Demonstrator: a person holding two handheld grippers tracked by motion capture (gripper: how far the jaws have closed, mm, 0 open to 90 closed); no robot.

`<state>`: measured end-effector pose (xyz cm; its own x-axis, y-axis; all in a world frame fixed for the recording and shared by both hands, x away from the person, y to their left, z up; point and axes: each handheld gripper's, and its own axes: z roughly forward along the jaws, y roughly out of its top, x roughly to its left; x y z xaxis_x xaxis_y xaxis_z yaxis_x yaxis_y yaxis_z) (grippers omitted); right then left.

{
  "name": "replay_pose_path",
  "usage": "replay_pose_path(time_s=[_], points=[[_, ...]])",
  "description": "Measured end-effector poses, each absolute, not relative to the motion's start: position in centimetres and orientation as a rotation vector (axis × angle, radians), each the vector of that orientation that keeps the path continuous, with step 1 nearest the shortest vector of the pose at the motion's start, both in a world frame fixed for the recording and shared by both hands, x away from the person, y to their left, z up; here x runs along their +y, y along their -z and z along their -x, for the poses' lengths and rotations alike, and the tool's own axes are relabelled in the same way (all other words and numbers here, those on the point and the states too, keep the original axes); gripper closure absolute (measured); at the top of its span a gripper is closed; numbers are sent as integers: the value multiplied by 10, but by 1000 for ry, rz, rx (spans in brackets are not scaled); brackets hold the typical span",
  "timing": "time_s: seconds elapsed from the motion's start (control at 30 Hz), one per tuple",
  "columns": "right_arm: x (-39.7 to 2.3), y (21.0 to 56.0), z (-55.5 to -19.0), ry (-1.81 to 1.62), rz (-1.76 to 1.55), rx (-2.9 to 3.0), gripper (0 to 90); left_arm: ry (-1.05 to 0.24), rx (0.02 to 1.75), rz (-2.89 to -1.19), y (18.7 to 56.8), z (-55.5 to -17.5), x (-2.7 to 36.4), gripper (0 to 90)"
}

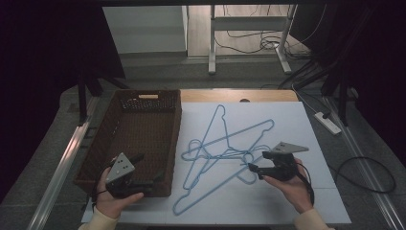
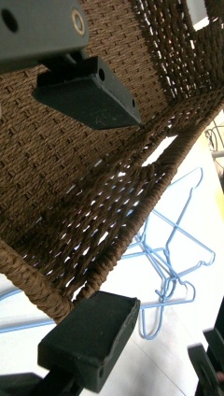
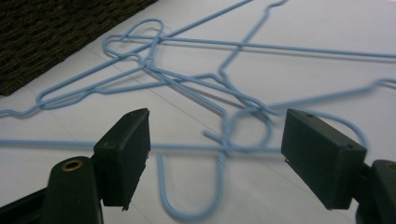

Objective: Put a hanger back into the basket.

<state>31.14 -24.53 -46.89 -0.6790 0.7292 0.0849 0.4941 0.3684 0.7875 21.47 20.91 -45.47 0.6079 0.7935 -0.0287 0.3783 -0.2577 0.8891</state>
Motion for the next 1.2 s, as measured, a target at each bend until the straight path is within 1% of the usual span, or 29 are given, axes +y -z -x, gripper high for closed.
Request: replay_pose_path(time_s=[0.1,0.13,0.17,0.2,0.23,0.37,0.4,0.47,0.63,0.8,1.0,1.1,1.17,1.2], points=[[-223,469,-324,-1183,-1063,2408,254,-538,934,-1864,453,-215,208,126],[-210,469,-332,-1161,-1054,2441,259,-537,934,-1864,453,-215,208,125],[-210,469,-332,-1161,-1054,2441,259,-537,933,-1865,453,-215,208,125],[-198,470,-342,-1142,-1051,2464,263,-537,931,-1866,453,-216,208,126],[-198,470,-342,-1142,-1051,2464,263,-534,933,-1867,454,-216,208,126],[-176,474,-361,-1118,-1060,2513,275,-530,929,-1876,455,-217,206,126],[-165,476,-369,-1102,-1065,2536,282,-527,929,-1876,456,-217,205,126],[-161,477,-372,-1099,-1067,2541,287,-524,927,-1876,455,-217,205,126],[-132,481,-390,-1052,-1066,2594,308,-525,928,-1874,456,-217,205,127],[-110,487,-403,-1016,-1076,2642,315,-524,921,-1873,455,-217,204,127],[-94,493,-410,-971,-1065,2673,334,-522,918,-1874,456,-218,204,128],[-86,498,-413,-935,-1063,2690,358,-524,916,-1875,456,-218,204,128],[-80,501,-416,-905,-1067,2702,404,-525,915,-1874,455,-218,203,128],[-80,501,-416,-905,-1067,2702,404,-528,915,-1873,455,-218,203,128]])
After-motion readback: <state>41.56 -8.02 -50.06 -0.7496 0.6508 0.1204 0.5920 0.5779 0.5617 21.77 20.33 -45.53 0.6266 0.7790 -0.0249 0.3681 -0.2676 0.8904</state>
